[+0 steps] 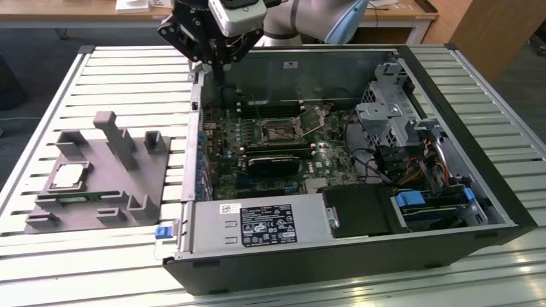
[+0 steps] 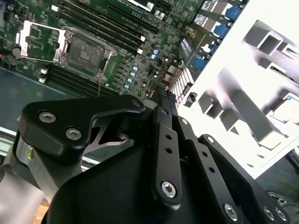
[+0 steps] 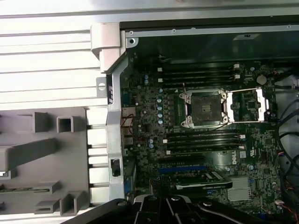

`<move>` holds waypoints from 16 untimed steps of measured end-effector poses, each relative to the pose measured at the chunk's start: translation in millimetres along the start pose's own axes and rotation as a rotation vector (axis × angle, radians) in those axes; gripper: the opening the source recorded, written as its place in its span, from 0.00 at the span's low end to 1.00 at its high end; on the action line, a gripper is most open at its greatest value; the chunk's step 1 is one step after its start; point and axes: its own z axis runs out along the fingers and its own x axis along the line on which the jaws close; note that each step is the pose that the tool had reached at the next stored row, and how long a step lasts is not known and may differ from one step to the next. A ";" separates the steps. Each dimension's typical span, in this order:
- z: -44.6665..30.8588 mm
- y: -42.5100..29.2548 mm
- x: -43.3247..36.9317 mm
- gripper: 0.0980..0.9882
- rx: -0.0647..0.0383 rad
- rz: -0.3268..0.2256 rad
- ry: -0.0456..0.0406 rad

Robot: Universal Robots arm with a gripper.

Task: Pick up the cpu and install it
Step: 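Reach for the cpu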

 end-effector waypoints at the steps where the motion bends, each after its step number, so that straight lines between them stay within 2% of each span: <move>1: 0.0 -0.1 0.7 0.01 0.000 0.000 0.0000; 16: 0.6 -0.9 11.5 0.01 0.000 0.000 0.0004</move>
